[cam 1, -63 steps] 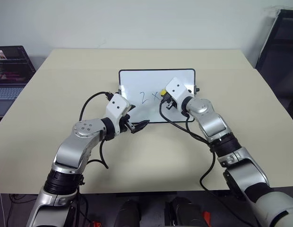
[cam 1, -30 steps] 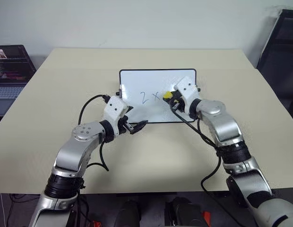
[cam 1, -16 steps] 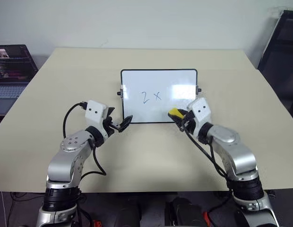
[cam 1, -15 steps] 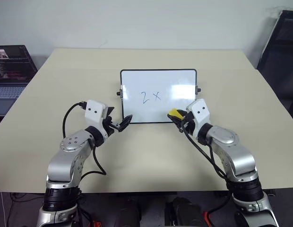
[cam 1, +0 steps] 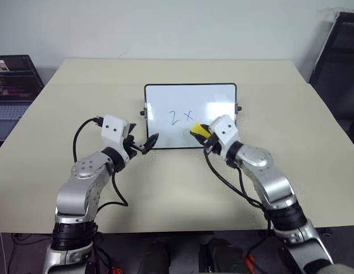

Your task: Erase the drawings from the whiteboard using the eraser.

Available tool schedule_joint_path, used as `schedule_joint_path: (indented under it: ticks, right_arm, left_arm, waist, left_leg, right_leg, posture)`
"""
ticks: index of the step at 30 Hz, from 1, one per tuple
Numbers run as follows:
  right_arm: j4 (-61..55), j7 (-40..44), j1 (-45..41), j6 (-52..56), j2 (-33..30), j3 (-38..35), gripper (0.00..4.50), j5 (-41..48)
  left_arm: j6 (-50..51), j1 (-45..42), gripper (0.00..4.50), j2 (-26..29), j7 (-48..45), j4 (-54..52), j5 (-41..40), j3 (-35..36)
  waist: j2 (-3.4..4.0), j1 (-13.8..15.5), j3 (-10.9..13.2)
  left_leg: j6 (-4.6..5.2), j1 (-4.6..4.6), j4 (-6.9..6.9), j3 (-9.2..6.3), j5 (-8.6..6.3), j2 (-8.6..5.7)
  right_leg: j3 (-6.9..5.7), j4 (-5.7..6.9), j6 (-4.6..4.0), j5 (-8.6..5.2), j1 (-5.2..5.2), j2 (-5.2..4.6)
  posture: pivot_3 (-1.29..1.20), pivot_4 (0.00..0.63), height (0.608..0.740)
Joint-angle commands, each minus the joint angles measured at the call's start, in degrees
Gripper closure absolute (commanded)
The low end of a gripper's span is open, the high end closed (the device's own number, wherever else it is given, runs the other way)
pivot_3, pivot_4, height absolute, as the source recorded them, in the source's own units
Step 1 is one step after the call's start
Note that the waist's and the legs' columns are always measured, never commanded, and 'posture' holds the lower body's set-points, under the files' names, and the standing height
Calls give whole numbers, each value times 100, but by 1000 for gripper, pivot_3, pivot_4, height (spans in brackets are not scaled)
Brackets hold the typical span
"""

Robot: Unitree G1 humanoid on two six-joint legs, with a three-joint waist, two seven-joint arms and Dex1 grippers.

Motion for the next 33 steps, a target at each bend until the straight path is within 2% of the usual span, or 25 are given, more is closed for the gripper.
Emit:
schedule_joint_path:
  ticks: [1,8,14,17,24,26,29,33]
  right_arm:
    - [518,-3,-538,-405,74,35,3380,-162]
    - [2138,-126,-1624,-970,244,7,3380,-466]
    - [3178,-339,-2221,-1305,365,0,3380,-735]
    - [3509,-118,-2288,-1325,329,154,3380,-859]
    - [3066,1001,-1784,-1287,-90,891,3380,-1254]
    - [3136,818,-1826,-1406,-91,885,3380,-1382]
    - [3587,-19,-2246,-1765,-1,651,3380,-1613]
    - [4021,-326,-2588,-2061,110,546,3381,-1612]
  left_arm:
    - [-152,-225,0,93,-91,93,106,-123]
    - [-141,-643,0,260,-431,636,265,-447]
    - [-488,-776,0,245,-686,1103,383,-619]
    - [-609,-769,0,224,-766,1191,402,-665]
    - [-715,-808,0,157,-771,1277,464,-691]
    - [-691,-827,0,134,-761,1252,475,-698]
    - [-625,-819,0,118,-749,1162,482,-706]
    - [-526,-787,0,109,-742,1020,471,-724]
  waist:
    - [0,3,0]
    - [0,1,0]
    - [0,-4,1]
    - [0,-8,0]
    - [0,-6,0]
    - [0,-9,0]
    - [1,-20,1]
    - [0,-21,0]
  left_leg:
    - [0,-1,-2,0,0,0]
    - [0,-3,-3,3,0,2]
    - [0,-4,-4,3,0,2]
    - [0,-4,-4,4,-1,3]
    - [1,-3,0,0,-1,3]
    - [1,-1,3,0,0,3]
    - [1,4,6,-1,0,2]
    - [-1,6,7,-3,3,2]
  right_leg:
    - [0,-2,0,0,0,0]
    - [1,-2,-1,0,-4,-1]
    - [1,-2,-1,1,-6,-3]
    - [2,-1,-1,1,-7,-3]
    - [-1,2,-1,1,-3,-4]
    - [-1,6,-1,1,-2,-3]
    - [-2,13,-1,1,1,-3]
    - [-3,24,-3,4,-2,-3]
  posture:
    - [0,150,740]
    - [0,150,740]
    - [0,150,740]
    - [0,150,740]
    - [0,150,740]
    - [0,150,740]
    - [0,150,740]
    - [0,150,740]
